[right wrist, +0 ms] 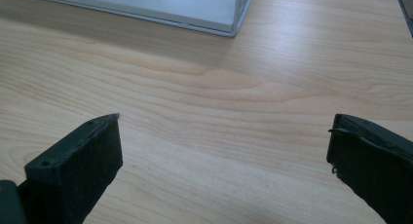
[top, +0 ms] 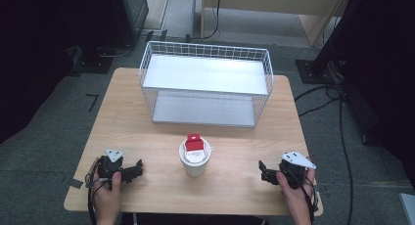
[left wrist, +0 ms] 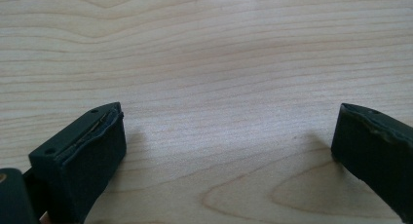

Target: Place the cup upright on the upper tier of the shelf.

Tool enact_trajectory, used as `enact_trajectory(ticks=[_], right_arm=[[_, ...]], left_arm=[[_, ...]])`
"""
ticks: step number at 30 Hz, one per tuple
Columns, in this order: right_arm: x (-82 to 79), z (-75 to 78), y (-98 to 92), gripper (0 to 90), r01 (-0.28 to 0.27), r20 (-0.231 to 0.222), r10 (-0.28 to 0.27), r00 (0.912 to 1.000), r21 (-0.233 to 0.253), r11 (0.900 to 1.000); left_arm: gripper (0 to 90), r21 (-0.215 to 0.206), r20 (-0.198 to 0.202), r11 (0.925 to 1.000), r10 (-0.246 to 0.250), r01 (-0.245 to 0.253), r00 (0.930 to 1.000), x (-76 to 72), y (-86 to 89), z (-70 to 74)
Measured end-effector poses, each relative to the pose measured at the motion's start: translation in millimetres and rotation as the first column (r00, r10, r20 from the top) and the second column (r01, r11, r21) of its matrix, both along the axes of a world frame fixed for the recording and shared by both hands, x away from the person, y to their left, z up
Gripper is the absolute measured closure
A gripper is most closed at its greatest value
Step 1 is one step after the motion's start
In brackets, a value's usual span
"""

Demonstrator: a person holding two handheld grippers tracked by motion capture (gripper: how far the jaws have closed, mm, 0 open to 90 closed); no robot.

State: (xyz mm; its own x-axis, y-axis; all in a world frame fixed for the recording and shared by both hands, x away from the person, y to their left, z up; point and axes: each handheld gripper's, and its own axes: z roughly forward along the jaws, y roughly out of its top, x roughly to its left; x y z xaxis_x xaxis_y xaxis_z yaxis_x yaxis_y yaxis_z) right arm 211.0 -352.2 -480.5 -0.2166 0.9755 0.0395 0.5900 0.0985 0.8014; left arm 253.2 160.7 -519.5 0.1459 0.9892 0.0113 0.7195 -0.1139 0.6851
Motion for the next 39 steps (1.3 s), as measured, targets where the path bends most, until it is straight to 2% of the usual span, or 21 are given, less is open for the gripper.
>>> enact_trajectory(ticks=[4, 7, 25, 39], right_arm=[[2.9, 4.0, 8.3, 0.0, -0.013, 0.008, 0.013, 0.9999, 0.008, 1.0], [5.5, 6.3, 16.4, 0.0, -0.034, 0.018, 0.034, 0.9993, -0.004, 0.999], [12.2, 7.7, 44.1, 0.0, -0.086, 0.026, 0.086, 0.9959, -0.003, 0.996], [16.5, 5.9, 74.0, 0.0, -0.152, 0.022, 0.152, 0.9881, 0.0, 0.988]], left_arm=[[0.0, 0.001, -0.001, 1.0, -0.003, 0.003, 1.0, 0.0, 0.0, 0.1], [0.0, 0.001, -0.001, 1.0, -0.004, 0.004, 1.0, -0.1, -0.1, 0.1], [0.0, -0.002, 0.001, 1.0, -0.004, 0.004, 1.0, -0.1, -0.7, -0.1], [0.0, -0.002, 0.0, 1.0, -0.005, 0.005, 1.0, -0.1, -0.7, -0.1]])
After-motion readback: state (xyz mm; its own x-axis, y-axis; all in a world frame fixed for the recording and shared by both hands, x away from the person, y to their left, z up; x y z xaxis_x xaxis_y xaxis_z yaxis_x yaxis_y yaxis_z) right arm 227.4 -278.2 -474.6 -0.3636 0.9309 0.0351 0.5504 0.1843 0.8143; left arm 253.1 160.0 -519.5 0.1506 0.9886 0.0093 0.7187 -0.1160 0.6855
